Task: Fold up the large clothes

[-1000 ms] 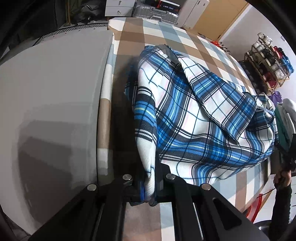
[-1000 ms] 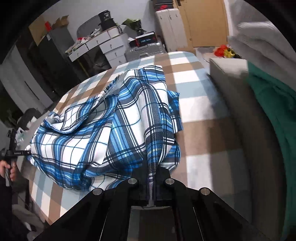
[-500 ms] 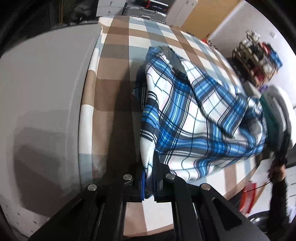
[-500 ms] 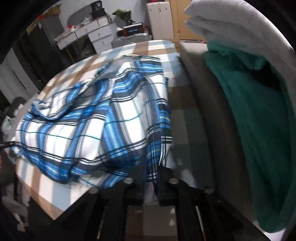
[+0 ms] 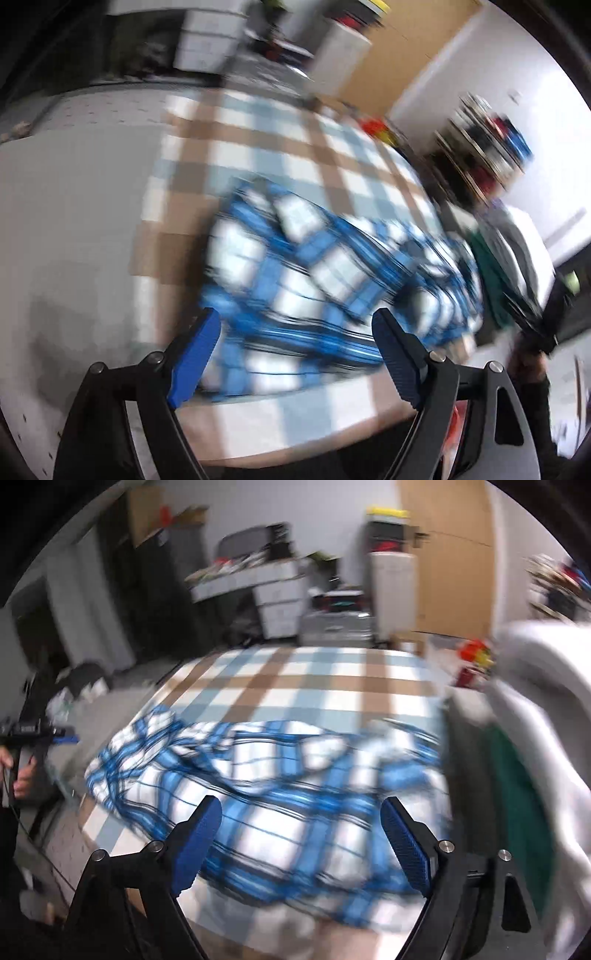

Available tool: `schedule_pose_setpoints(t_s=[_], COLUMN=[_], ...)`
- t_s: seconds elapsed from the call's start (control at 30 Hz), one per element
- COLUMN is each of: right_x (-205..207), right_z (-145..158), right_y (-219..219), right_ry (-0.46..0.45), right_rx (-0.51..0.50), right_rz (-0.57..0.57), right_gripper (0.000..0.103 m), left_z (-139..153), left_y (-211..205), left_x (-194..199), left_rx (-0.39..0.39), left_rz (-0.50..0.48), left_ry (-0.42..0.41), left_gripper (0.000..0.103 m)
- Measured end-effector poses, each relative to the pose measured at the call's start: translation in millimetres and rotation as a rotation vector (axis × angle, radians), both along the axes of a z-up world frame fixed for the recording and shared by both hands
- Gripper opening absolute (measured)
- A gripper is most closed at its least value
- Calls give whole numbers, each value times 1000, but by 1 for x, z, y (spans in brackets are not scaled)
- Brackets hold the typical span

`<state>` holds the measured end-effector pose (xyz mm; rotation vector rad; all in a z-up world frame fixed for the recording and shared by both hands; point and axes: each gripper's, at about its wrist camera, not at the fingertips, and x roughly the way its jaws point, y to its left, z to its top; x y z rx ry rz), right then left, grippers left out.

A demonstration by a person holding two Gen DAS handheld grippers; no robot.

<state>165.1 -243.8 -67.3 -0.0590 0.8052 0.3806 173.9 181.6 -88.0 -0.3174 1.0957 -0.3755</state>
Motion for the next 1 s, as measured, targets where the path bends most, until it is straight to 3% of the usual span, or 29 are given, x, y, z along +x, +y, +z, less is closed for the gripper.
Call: schedule_pose_setpoints(t_s=[0.1, 0.17, 0.27, 0.33, 0.37, 0.4, 0.5, 0.6, 0.73, 0.77, 0.8, 0.87, 1.0], right_x=[21, 37, 58, 68, 74, 80, 94, 110, 122, 124, 126, 130, 133], right_z=[-15, -37, -62, -69, -68, -66, -53, -37, -24, -22, -23, -21, -2], right_y=[40, 63, 83, 88, 88, 87, 83, 90, 122, 131, 140, 142, 89], right_ry=[39, 117, 198, 193, 189, 184, 139, 76, -35, -80, -140, -164, -106], right_rx=[-39, -79, -122, -130, -119, -92, -51, -48, -174, -231, -314, -358, -125], right_rz=[104, 167, 236, 230, 216, 195, 139, 123, 151, 146, 122, 74, -66], right_gripper=[87, 82, 54, 27, 7, 3, 1, 1, 4, 14, 35, 63, 62], left_z=[-14, -21, -29, -32, -33, -36, -37, -51, -66, -66, -64, -62, -67], left_y=[-29, -42, -46, -49, -51, -55, -55, -54, -55, -55, -55, -54, -55], left_x=[12, 13, 12, 10, 10, 11, 12, 21, 23, 21, 18, 14, 10], left_rx=[-14, -26, -56, -45, -32, -11, 3, -50, -73, -68, -60, -53, -27], left_rz=[-53, -61, -61, -64, -68, -66, -66, -37, -18, -20, -24, -23, -22], left_ry=[-1, -2, -9, -21, -30, -45, -89, -69, -25, -31, -41, -50, -67], left_gripper=[81, 81, 81, 81, 81, 81, 81, 81, 81, 81, 81, 81, 81])
